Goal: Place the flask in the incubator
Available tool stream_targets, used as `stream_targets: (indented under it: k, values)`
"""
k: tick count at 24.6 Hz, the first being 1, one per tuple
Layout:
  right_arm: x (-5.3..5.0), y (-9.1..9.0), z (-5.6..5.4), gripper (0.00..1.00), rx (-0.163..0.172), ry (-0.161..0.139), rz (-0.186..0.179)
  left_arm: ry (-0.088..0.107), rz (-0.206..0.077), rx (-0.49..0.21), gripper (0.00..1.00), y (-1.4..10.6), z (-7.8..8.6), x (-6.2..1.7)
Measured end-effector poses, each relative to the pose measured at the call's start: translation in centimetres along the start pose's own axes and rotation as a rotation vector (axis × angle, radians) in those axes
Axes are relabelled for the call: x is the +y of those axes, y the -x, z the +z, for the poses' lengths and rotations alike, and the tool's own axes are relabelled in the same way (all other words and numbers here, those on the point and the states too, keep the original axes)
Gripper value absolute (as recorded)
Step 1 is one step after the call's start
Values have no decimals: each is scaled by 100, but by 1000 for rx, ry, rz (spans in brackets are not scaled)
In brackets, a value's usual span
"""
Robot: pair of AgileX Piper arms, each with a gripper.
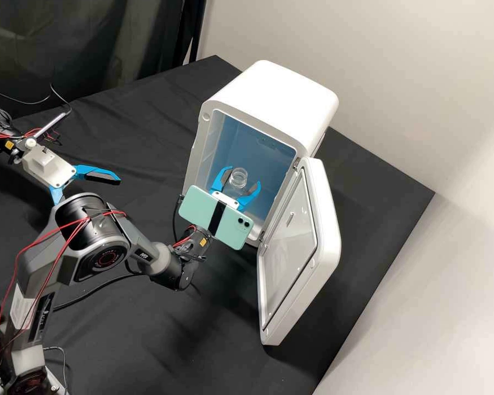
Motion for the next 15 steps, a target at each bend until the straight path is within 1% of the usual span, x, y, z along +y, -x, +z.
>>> stream_targets:
  k: [1,3,5,10,12,15]
  values:
    - [-33,-18,14,0,-1,-4,-9,0,0,0,100,0,0,0]
    - [-65,-34,45,0,-7,-10,-14,0,0,0,100,0,0,0]
    - [-121,-68,96,0,-16,-21,-23,0,0,0,100,0,0,0]
    - [-233,-146,183,0,-23,-35,-46,0,0,0,100,0,0,0]
    - [-275,-163,228,0,-31,-41,-55,0,0,0,100,0,0,0]
    - [-314,-199,297,0,-39,-46,-61,0,0,0,100,0,0,0]
